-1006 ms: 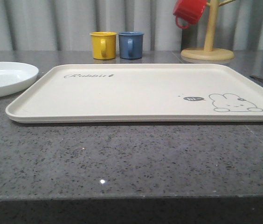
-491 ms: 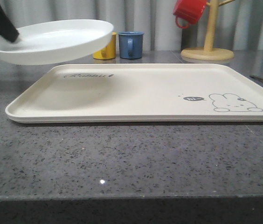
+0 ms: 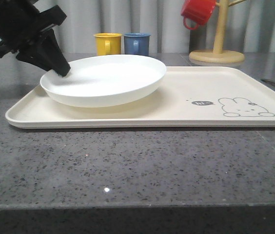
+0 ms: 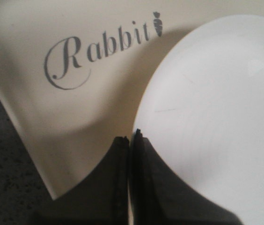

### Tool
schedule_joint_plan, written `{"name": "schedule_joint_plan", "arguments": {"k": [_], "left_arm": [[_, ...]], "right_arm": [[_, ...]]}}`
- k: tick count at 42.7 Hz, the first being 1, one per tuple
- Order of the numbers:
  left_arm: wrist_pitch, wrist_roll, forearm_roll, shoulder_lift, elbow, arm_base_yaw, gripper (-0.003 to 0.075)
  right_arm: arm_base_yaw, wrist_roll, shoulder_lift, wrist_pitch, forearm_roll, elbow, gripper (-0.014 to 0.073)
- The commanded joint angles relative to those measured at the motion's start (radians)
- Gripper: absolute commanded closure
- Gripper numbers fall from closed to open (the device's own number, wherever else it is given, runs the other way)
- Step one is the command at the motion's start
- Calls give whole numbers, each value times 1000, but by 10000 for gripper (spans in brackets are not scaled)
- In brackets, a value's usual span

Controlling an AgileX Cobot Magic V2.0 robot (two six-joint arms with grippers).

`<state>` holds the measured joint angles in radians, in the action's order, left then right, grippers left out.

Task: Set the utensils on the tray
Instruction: 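Lift the white plate with the left gripper and lower it onto the tray, then release the plate and raise the left gripper away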

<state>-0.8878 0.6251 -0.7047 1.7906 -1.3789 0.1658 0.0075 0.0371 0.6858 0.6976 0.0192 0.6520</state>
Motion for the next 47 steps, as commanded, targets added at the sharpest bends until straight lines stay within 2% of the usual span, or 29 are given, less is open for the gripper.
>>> {"name": "schedule_joint_plan", "arguments": {"k": [1, 3, 6, 15, 18, 23, 29, 34, 43, 47], "left_arm": [[33, -22, -45, -36, -33, 7, 738], [29, -22, -45, -33, -33, 7, 733], [20, -24, -31, -30, -33, 7, 685], [-10, -32, 30, -25, -35, 7, 409], [-36, -32, 36, -25, -50, 0, 371], [-83, -32, 36, -46, -100, -2, 368], [-119, -32, 56, -120, -151, 42, 368], [-124, -64, 184, -206, -158, 127, 368], [-107, -318, 558, -391, -94, 321, 369], [-67, -391, 647, -491, -9, 392, 370]], "right_arm": [[-2, -5, 4, -57, -6, 32, 190], [-2, -5, 4, -57, -6, 32, 190], [-2, -5, 4, -57, -6, 32, 190], [-2, -5, 4, -57, -6, 32, 190], [-2, -5, 4, -57, -6, 32, 190], [-2, -5, 4, -57, -6, 32, 190], [-2, -5, 4, -57, -6, 32, 190], [-2, -5, 4, -57, -6, 32, 190], [-2, -5, 4, -57, -6, 32, 190], [-2, -5, 4, -57, -6, 32, 190]]}}
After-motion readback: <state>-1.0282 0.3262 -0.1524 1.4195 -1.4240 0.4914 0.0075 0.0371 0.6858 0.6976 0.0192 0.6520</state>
